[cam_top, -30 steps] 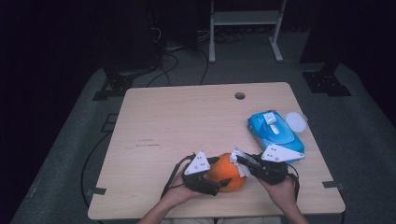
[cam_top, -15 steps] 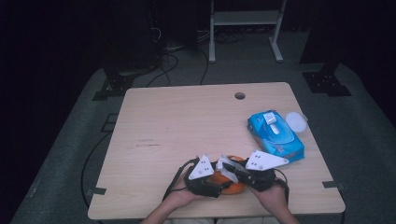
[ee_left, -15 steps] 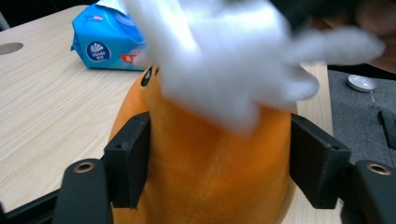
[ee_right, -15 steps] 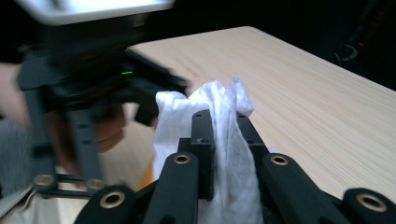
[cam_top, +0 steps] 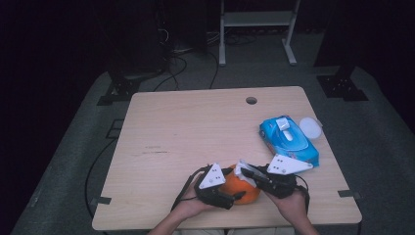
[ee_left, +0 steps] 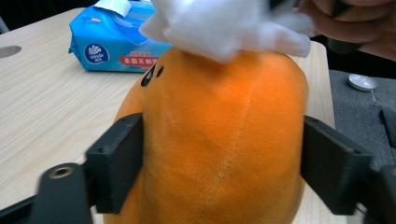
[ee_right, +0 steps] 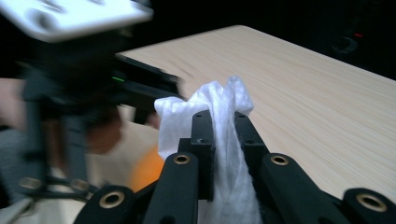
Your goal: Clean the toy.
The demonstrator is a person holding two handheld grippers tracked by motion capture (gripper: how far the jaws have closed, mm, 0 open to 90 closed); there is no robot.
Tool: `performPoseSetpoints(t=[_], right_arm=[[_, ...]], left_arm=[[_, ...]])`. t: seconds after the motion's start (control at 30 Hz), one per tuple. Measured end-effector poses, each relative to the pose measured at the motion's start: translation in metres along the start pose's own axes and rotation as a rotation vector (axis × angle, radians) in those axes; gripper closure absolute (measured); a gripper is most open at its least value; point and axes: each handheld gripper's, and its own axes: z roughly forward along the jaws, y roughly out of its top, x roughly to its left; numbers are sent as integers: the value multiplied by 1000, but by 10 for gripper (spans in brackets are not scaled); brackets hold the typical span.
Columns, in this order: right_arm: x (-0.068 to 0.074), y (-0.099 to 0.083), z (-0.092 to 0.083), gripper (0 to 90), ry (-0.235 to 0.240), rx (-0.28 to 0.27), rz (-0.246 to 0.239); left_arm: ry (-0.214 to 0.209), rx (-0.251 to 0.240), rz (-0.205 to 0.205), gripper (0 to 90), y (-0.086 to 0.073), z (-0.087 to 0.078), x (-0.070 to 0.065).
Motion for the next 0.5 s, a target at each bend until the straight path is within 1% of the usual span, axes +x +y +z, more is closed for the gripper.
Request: performPoseSetpoints(t=[0.03,0.07,0.1,0.13,0.17,0.2,0.27,0.3,0.33,0.37,0.4,0.43,0.47,0.5], right_arm=[[4,1,2,806,31,-6,-13],[6,2,3,806,36,-1,-23],[9,2,5,806,30,5,-42],[9,2,5,806,26,8,-47],[6,2,5,806,27,4,-33],[3,1,4,806,25,2,-17],[-4,-1,1,807,4,1,1],[-6,-1,-2,807,2,-11,19],[-5,0,-3,807,9,-18,32],[-3,2,-3,807,12,-25,33],[0,5,-2,807,21,-33,23],[3,8,0,808,38,-35,15],[7,10,3,807,41,-35,-6],[10,12,6,807,36,-30,-21]], left_arm=[[0,-2,2,162,0,1,0],[-1,3,3,145,-1,1,1],[-3,4,-1,141,0,1,2],[-5,2,-8,143,0,1,2],[-4,1,-11,176,0,0,2],[6,-2,2,252,1,-1,0],[29,-5,29,345,6,-3,-2],[36,-8,38,382,8,-4,-3],[41,-11,39,400,9,-4,-3],[48,-13,41,416,10,-5,-3],[65,-11,53,427,12,-6,-2],[91,-13,66,431,14,-7,-2],[115,-5,85,433,16,-9,-1],[134,6,96,434,18,-11,0]])
